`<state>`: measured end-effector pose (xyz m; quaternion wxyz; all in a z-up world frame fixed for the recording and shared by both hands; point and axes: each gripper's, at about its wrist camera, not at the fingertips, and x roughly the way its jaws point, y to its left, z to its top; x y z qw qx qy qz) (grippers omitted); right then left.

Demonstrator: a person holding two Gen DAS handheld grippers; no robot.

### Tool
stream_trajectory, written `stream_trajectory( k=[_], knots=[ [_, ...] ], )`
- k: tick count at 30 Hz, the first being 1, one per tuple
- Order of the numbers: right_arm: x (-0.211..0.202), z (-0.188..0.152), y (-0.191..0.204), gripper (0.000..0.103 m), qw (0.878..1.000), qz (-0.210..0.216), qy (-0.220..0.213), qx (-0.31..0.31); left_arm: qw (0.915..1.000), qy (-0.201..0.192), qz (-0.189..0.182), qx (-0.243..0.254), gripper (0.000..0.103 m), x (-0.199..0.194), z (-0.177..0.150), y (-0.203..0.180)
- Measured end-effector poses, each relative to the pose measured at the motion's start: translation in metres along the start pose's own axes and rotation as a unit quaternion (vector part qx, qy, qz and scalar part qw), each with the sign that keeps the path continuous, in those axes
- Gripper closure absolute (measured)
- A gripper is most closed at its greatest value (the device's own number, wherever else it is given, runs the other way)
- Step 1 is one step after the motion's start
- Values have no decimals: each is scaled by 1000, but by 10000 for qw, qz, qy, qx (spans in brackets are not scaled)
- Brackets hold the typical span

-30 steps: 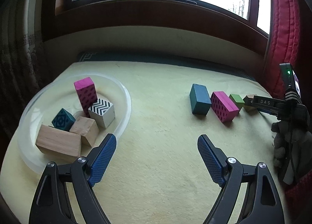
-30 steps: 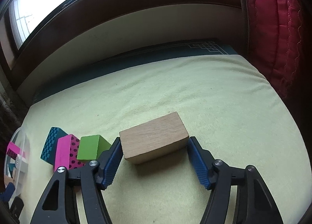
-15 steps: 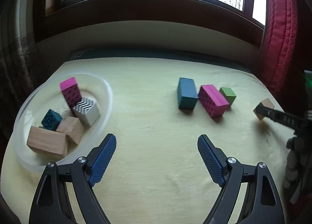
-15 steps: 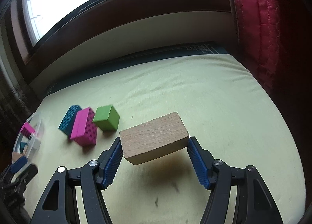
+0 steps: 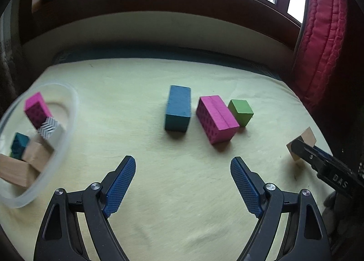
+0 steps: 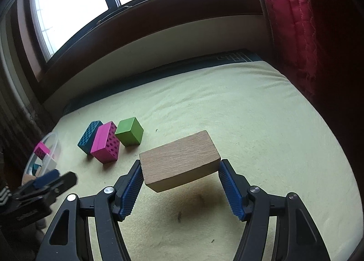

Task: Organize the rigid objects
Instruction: 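Grasp the pink block with the left tool while the right tool holds the wooden block, then lift the pink block with the left tool while the right tool holds the wooden block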

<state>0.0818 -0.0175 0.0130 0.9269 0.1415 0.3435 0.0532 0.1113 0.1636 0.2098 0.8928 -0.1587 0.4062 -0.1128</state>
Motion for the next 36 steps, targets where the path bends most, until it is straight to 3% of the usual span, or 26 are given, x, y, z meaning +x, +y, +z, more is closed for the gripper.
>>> stream_trajectory(
  k=[8,16,21,30,36],
  knots=[
    [-3,0,-13,33,9993,25,-66,371,9998,132,-176,-16,17,26,10,-21],
    [-4,-1,-15,33,9987,-38,-116,489,9996,168,-215,-20,27,46,25,-34],
    [-4,-2,-12,33,9989,-66,-157,432,9995,220,-213,-95,42,60,35,-38],
    [-5,-2,-11,33,9991,-56,-161,387,9996,195,-122,-147,53,77,46,-38],
    [-5,-2,-11,33,9992,-37,-157,360,9996,186,-144,-164,71,77,44,-35]
  ],
)
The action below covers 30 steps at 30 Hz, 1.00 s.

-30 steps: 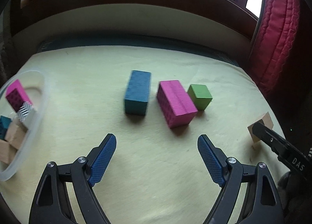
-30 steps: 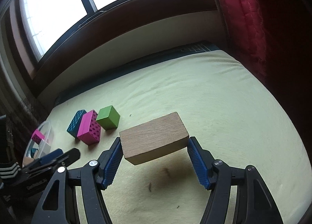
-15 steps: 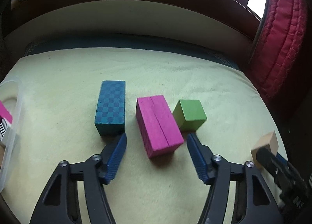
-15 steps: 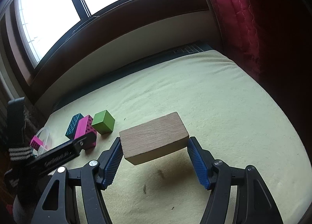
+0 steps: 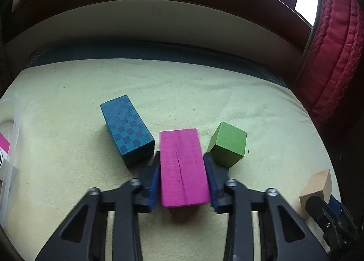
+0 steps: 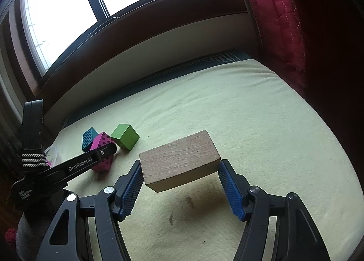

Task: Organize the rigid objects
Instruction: 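Lift the pink block with the left tool while the right tool holds the wooden block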

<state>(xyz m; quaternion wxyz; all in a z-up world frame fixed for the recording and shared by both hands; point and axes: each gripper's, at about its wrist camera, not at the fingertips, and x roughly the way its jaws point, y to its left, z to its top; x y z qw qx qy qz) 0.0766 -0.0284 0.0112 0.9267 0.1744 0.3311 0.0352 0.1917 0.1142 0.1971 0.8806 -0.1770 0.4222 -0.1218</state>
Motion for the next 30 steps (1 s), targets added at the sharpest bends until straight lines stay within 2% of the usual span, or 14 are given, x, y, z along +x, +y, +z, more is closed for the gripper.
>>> stream_trajectory(
  k=[16,24,30],
  knots=[
    [-1,-3,3,33,10000,14,-38,-71,9997,-168,49,-160,71,-39,-25,21],
    [-1,-4,5,33,9999,0,-59,-99,9986,-418,255,-174,71,-66,-32,28],
    [-1,-4,4,33,9999,-5,-56,-109,9972,-573,403,-270,71,-85,-35,47]
  ],
)
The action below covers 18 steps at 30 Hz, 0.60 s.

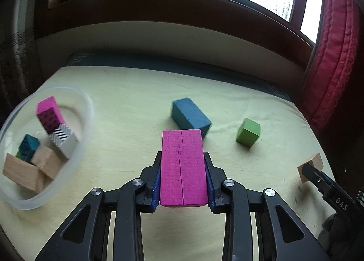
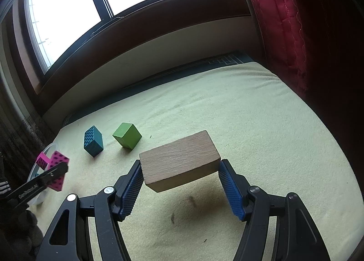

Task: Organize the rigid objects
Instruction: 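Lift the pink block with the left tool while the right tool holds the wooden block, then carry the pink block into the bowl and open the left tool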

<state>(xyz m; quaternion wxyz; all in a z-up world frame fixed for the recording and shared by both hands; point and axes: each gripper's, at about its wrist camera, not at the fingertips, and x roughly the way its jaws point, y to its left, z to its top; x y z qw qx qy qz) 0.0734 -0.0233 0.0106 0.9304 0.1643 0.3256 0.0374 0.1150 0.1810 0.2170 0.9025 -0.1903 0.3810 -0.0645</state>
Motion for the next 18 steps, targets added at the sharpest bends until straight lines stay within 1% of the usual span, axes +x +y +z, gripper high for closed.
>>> stream_trajectory(
  k=[14,18],
  knots=[
    [-1,-1,1,33,10000,-29,-5,-19,9981,-220,441,-375,71,-23,7,66],
    [-1,-1,1,33,10000,-29,-5,-23,9963,-342,654,-434,71,-32,10,84]
  ],
)
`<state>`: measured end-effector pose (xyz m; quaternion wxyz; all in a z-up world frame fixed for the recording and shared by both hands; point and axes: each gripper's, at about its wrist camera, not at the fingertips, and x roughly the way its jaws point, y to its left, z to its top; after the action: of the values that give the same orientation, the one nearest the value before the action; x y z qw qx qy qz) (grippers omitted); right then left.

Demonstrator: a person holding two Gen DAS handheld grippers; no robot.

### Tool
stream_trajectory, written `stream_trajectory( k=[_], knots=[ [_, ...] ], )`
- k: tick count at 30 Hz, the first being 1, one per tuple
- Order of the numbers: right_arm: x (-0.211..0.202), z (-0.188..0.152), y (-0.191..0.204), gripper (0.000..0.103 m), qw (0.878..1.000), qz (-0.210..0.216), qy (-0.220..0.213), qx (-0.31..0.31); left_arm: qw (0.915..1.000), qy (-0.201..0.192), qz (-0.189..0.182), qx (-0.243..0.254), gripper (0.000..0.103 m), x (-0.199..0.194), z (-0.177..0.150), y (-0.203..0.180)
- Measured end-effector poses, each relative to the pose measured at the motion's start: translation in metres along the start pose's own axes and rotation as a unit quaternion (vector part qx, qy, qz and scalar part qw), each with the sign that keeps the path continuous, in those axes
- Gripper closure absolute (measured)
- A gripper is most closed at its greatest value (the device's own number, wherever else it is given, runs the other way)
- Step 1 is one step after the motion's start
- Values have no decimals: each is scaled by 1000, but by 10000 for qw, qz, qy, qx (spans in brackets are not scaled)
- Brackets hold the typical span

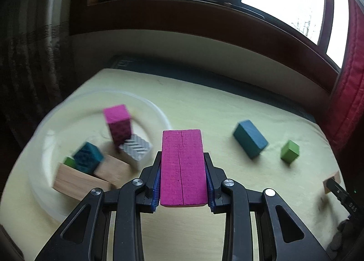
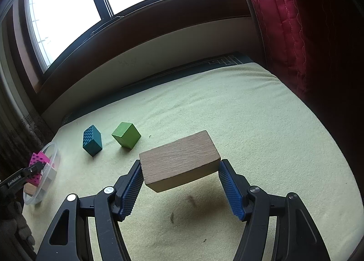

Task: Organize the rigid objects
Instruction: 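Carry the pink block into the bowl and open the left tool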

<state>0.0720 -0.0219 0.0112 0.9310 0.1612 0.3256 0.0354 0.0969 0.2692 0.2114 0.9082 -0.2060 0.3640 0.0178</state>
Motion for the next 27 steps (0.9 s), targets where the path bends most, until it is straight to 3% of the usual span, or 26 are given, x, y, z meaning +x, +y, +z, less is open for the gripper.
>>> stream_trajectory(
  k=[27],
  knots=[
    [1,0,1,33,10000,-5,8,-12,9915,-353,1100,-594,68,10,21,86]
  ],
)
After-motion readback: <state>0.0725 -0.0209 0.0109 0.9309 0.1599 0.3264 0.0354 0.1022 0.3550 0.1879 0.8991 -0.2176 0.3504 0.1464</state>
